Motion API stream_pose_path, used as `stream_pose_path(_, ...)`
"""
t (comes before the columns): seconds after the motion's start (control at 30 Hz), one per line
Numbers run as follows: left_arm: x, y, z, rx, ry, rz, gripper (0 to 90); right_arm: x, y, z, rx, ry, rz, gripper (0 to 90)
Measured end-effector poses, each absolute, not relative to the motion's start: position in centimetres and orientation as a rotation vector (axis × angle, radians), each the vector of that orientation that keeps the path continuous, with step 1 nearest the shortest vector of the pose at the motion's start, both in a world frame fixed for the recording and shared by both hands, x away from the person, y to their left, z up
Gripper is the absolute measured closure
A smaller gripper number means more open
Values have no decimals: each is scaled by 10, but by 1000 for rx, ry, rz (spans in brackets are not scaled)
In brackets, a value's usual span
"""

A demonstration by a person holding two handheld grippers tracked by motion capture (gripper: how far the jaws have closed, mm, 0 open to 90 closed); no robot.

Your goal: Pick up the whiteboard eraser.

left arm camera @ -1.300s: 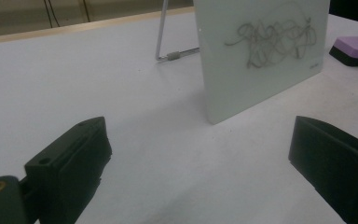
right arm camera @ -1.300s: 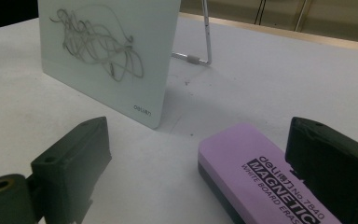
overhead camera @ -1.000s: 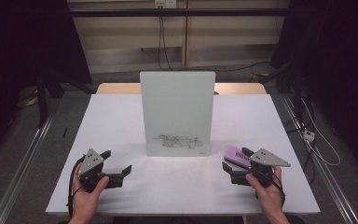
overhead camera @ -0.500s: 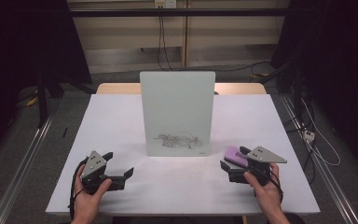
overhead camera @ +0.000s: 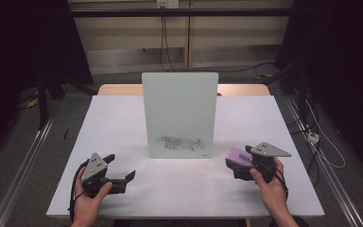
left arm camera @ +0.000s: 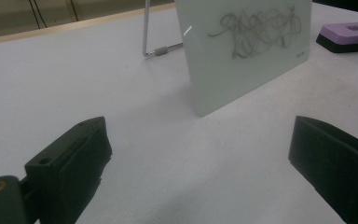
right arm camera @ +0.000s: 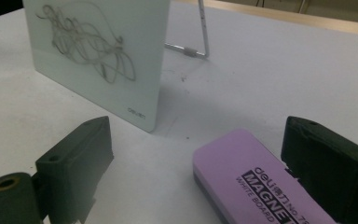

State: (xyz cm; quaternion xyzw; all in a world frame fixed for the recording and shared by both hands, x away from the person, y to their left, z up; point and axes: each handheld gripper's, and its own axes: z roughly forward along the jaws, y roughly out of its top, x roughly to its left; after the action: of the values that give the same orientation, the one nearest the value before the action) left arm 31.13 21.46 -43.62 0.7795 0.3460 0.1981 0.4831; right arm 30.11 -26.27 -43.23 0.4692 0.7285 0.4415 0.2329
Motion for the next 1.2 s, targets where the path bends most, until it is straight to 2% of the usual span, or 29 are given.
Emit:
stream_pose_path(0.23, 311, 209, -439, 1918, 828, 462, 51, 312, -273, -418, 1298, 2003, 1211, 35)
stream_pose_path(0.33, 309, 206, -438, 1937, 803, 505, 51, 316, -276, -416, 1300, 2034, 1200, 41)
stream_pose_path(0.57, 309, 206, -439, 1945, 800, 478, 51, 332, -288, -417, 1333, 2106, 1169, 43)
stream_pose_path(1.2, 313, 209, -440, 1947, 810, 460, 51, 380, -281, -411, 1312, 2330, 1104, 56)
